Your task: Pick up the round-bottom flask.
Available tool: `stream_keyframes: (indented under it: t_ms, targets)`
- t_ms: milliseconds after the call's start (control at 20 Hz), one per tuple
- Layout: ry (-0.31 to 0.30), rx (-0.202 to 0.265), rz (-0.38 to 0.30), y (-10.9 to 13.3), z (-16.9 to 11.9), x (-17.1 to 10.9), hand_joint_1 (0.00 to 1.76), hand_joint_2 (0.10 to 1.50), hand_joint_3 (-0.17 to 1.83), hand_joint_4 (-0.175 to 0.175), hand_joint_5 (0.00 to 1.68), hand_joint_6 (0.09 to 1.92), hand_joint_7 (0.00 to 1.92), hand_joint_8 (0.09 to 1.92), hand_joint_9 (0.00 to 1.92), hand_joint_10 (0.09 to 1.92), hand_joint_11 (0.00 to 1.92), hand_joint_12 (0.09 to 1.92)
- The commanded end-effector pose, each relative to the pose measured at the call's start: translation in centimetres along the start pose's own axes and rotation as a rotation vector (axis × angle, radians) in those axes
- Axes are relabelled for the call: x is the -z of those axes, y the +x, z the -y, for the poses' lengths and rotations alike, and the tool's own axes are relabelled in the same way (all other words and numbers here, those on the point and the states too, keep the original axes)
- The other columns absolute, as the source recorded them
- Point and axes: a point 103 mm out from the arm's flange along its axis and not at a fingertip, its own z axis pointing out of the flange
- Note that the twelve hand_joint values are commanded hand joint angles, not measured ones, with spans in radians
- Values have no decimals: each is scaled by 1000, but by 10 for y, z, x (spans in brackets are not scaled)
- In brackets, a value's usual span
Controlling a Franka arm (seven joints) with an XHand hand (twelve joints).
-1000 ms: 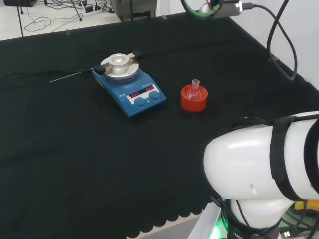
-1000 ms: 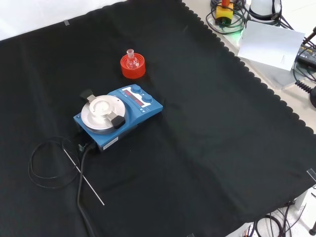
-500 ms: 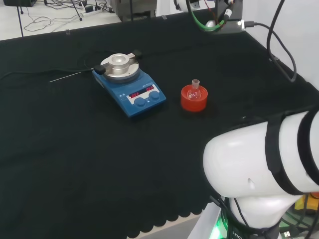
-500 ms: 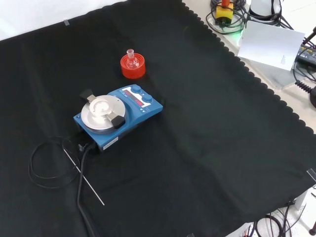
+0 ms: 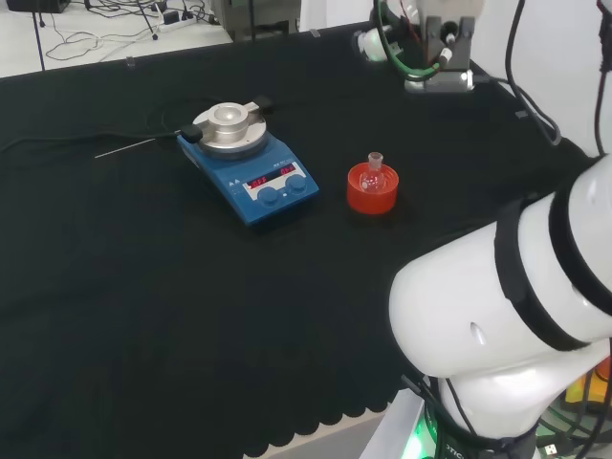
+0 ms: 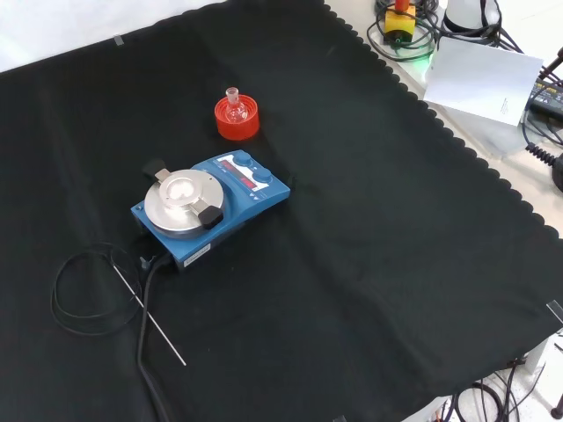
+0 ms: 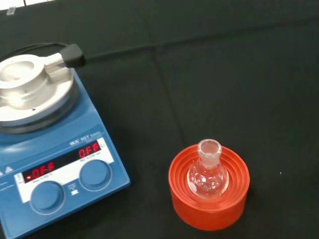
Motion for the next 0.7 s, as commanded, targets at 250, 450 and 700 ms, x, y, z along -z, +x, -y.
stream_keyframes:
  t_ms: [250,450,700]
  targets:
    - [27,-36,-120,-40,-47,-71,525,978,394,-51,462,141,219,681,339,697,100,1403]
    - [63,-40,-124,-41,-54,-95,610,920,394,-51,512,146,231,686,357,702,111,1405]
    - [90,-52,-124,-45,-59,-122,735,833,448,-51,576,180,246,684,387,688,130,1393]
